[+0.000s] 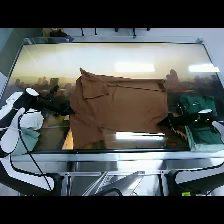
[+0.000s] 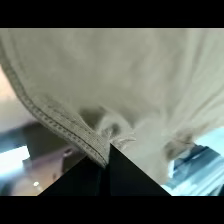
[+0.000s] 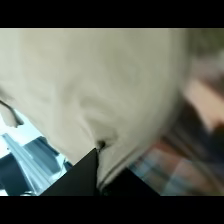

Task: Fold the shirts.

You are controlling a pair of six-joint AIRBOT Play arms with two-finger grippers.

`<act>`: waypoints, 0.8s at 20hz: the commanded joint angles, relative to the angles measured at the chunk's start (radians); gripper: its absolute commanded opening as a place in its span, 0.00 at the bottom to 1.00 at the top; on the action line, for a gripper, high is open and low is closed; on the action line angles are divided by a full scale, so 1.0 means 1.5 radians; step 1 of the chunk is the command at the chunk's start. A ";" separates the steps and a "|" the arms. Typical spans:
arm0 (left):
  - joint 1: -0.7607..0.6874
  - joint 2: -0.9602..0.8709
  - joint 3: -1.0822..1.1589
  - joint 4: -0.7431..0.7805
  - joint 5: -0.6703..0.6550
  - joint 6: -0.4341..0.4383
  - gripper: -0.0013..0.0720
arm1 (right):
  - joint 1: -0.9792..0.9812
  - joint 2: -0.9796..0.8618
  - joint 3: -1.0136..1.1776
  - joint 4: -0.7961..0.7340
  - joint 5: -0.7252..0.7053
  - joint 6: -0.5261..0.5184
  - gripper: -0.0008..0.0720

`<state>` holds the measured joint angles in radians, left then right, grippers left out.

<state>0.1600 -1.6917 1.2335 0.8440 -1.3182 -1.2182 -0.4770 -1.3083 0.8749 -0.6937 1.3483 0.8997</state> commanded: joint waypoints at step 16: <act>0.272 0.635 0.516 -0.141 0.120 0.037 0.03 | 0.009 0.374 0.735 0.228 -0.106 -0.008 0.04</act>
<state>0.4385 -0.8478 1.9457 0.4706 -1.1576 -1.0946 -0.4644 -0.8051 1.9133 -0.2531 1.2709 0.8879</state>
